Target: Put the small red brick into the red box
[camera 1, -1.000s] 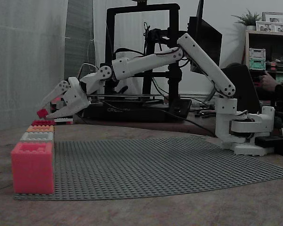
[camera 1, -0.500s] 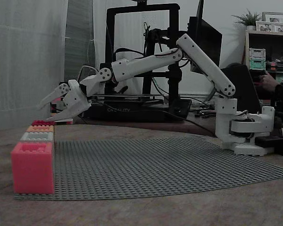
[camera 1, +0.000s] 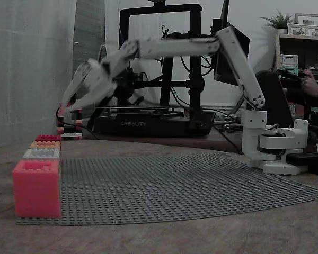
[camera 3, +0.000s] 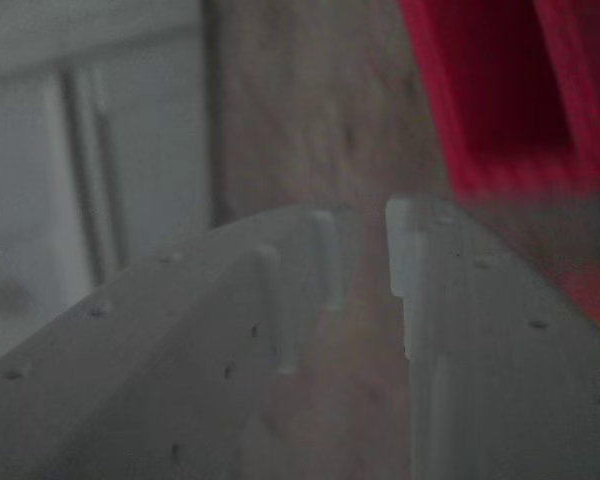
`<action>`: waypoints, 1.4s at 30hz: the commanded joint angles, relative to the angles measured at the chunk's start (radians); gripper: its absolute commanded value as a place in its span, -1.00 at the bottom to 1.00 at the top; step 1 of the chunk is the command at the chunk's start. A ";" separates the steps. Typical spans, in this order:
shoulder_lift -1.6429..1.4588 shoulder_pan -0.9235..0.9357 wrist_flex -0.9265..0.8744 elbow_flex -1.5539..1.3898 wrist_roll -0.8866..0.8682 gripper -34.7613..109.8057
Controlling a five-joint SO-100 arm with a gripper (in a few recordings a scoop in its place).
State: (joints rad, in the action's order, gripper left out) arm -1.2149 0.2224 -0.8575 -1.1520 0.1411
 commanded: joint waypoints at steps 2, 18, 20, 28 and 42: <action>-0.449 -0.071 -0.253 -0.195 0.040 -0.52; -1.447 -0.198 -0.334 -1.335 -0.103 -0.52; -1.523 -0.204 -0.359 -1.391 -0.112 -0.52; -1.833 -0.221 -0.480 -1.575 -0.132 -0.52; -2.005 -0.247 -0.552 -1.697 -0.146 -0.52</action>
State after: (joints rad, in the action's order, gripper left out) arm -3.1876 0.0061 -1.3883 -2.8425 0.0138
